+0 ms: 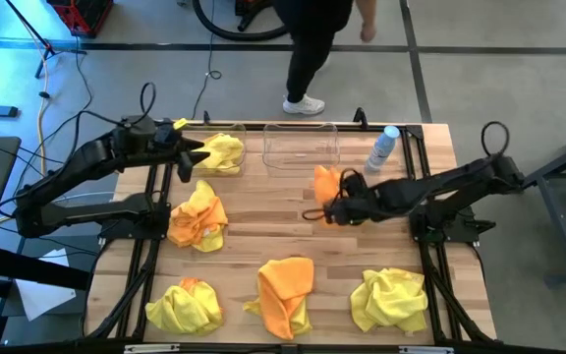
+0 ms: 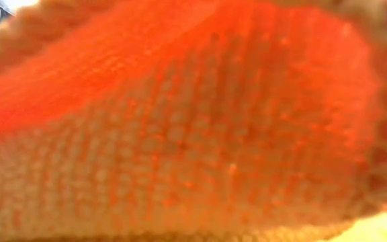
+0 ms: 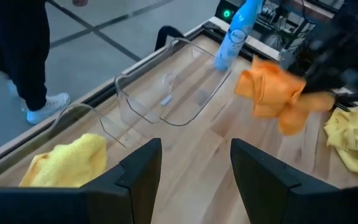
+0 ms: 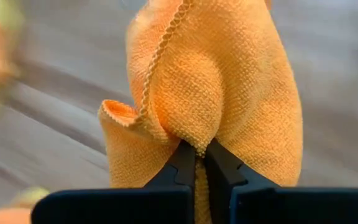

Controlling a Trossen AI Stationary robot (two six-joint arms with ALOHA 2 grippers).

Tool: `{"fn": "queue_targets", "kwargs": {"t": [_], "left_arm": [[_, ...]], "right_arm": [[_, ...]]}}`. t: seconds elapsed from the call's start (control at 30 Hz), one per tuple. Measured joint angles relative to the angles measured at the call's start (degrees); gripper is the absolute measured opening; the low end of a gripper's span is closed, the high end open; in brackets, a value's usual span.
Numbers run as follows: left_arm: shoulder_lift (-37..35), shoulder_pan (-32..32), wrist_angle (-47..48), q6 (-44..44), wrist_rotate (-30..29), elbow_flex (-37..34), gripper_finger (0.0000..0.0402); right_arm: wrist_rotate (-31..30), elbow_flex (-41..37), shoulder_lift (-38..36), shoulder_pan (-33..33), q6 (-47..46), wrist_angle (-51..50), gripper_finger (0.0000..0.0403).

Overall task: Sort microfiber towel by color & place in baskets
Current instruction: Put the orange microfiber towel into the right transparent bin

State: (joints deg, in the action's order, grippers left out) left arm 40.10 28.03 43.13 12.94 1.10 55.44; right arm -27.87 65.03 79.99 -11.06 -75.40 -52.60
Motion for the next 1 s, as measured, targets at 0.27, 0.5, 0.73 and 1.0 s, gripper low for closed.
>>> {"fn": "queue_targets", "kwargs": {"t": [0.27, 0.5, 0.73, 1.0], "left_arm": [[-0.18, 0.07, 1.07, -6.34, 0.0, 0.0, 0.0181], [-0.16, 0.07, 1.27, -10.29, 0.0, 0.0, 0.0181], [-0.16, 0.07, 2.77, -10.65, -0.04, 0.0, 0.0181], [-0.16, 0.07, 3.61, -10.64, -0.19, 0.0, 0.0181]], "right_arm": [[-5.46, 13.32, -0.05, 10.76, 20.84, 2.54, 0.0001], [7.11, 16.93, 7.51, 23.98, 32.77, 5.62, 0.0001], [18.97, 26.5, 22.33, 32.24, 35.94, -1.58, 0.0], [19.66, 39.99, 39.14, 36.7, 38.09, -12.45, 0.0]]}}
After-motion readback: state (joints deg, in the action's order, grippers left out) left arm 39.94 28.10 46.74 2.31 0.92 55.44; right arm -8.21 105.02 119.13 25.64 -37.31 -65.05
